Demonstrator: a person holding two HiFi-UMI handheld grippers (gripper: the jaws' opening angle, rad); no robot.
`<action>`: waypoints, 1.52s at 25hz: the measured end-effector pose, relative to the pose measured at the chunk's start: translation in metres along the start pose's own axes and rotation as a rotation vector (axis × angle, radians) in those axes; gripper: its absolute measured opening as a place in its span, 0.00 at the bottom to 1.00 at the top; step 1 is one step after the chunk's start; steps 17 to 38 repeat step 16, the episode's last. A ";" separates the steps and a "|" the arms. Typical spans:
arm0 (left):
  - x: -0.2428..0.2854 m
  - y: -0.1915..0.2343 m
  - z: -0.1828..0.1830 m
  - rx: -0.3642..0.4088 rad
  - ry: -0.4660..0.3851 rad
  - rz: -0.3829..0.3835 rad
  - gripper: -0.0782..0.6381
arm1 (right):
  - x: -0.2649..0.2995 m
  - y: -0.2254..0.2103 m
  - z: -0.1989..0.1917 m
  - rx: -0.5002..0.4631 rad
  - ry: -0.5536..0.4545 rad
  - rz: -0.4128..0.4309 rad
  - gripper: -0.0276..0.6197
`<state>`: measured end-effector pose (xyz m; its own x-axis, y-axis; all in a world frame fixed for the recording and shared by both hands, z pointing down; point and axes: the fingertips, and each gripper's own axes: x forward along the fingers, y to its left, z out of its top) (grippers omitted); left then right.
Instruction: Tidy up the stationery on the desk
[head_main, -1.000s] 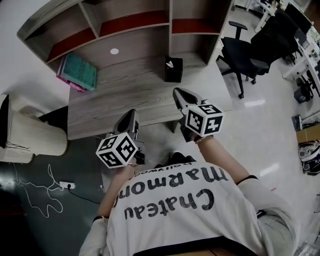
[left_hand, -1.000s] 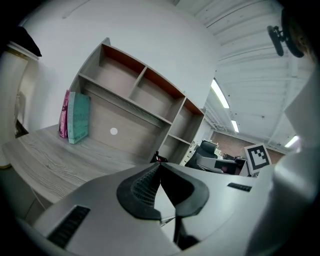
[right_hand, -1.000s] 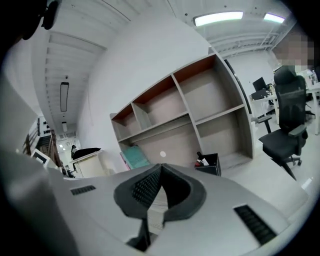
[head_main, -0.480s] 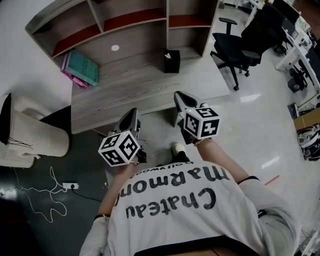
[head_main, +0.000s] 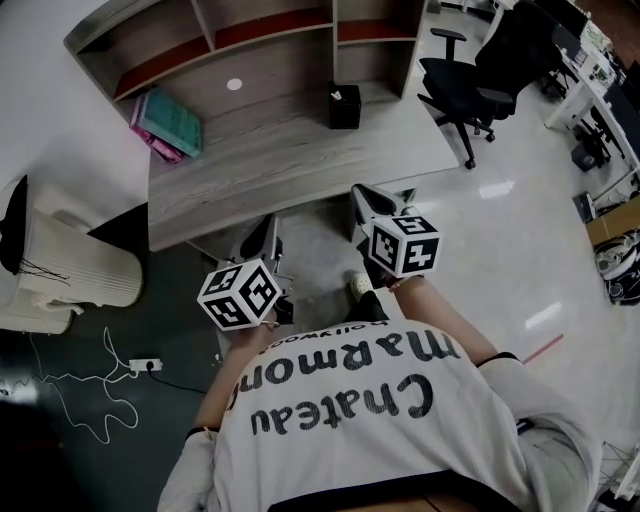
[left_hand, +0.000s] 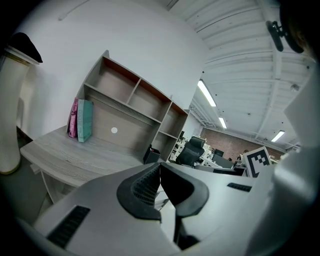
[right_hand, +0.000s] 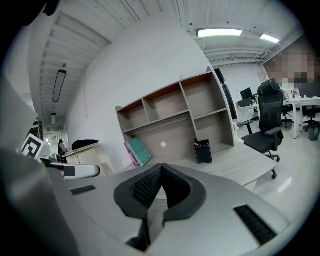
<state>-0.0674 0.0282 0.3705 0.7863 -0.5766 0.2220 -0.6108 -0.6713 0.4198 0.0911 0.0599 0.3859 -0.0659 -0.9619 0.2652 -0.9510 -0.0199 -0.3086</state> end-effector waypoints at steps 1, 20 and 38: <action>-0.004 0.001 -0.001 0.000 0.002 0.001 0.13 | -0.001 0.003 -0.002 0.002 0.001 0.000 0.07; -0.030 0.013 -0.006 -0.012 0.001 0.000 0.13 | -0.004 0.032 -0.024 -0.016 0.037 0.001 0.07; -0.030 0.013 -0.006 -0.012 0.001 0.000 0.13 | -0.004 0.032 -0.024 -0.016 0.037 0.001 0.07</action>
